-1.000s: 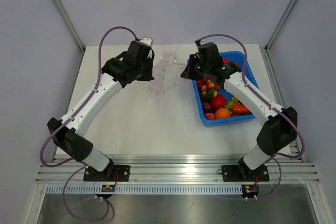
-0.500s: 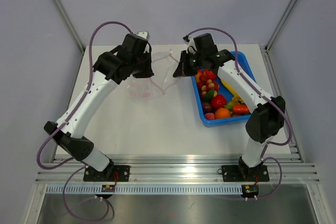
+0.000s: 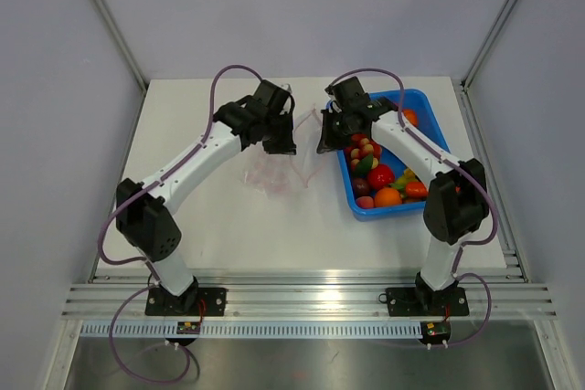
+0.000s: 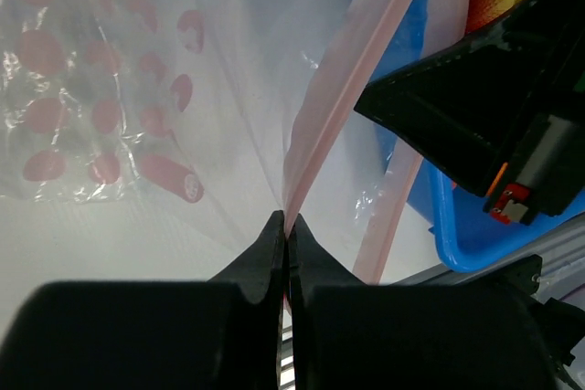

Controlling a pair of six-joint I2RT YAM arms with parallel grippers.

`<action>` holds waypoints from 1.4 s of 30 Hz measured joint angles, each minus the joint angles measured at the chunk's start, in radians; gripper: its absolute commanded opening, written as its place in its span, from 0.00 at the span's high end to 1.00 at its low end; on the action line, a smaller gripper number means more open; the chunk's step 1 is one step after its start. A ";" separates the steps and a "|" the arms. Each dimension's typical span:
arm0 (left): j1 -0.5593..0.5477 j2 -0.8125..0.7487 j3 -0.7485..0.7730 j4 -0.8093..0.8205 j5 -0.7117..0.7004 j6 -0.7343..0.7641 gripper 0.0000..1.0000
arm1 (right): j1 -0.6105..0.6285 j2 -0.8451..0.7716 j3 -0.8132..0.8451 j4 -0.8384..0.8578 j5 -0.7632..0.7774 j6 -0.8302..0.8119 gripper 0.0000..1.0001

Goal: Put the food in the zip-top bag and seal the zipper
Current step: Open the zipper of the food storage bag.

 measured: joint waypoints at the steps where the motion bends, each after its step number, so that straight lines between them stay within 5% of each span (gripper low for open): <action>1: -0.002 0.008 0.006 0.004 0.005 -0.003 1.00 | 0.000 -0.009 -0.013 -0.002 0.018 0.003 0.91; 9: -0.016 0.130 0.111 0.006 0.027 -0.026 1.00 | 0.000 -0.129 -0.140 0.015 0.101 0.032 0.63; 19: -0.028 0.188 0.176 -0.028 0.027 -0.029 1.00 | 0.000 -0.283 -0.198 0.064 0.126 0.071 0.57; 23: -0.032 0.188 0.192 -0.037 0.027 -0.029 1.00 | 0.000 -0.263 -0.198 0.082 0.117 0.076 0.48; 25: -0.032 0.188 0.193 -0.039 0.027 -0.031 1.00 | 0.000 -0.239 -0.197 0.092 0.116 0.077 0.53; 28: -0.033 0.188 0.205 -0.058 0.024 -0.031 1.00 | 0.000 -0.187 -0.195 0.100 0.116 0.070 0.91; 30: -0.033 0.188 0.233 -0.092 0.016 -0.022 1.00 | 0.000 -0.157 -0.191 0.097 0.115 0.076 1.00; 39: 0.020 0.154 0.697 -0.322 -0.112 0.094 1.00 | 0.000 -0.116 0.156 0.067 0.031 0.063 1.00; 42: 0.030 0.042 0.686 -0.315 -0.132 0.116 1.00 | -0.001 -0.173 0.172 0.110 0.007 0.061 1.00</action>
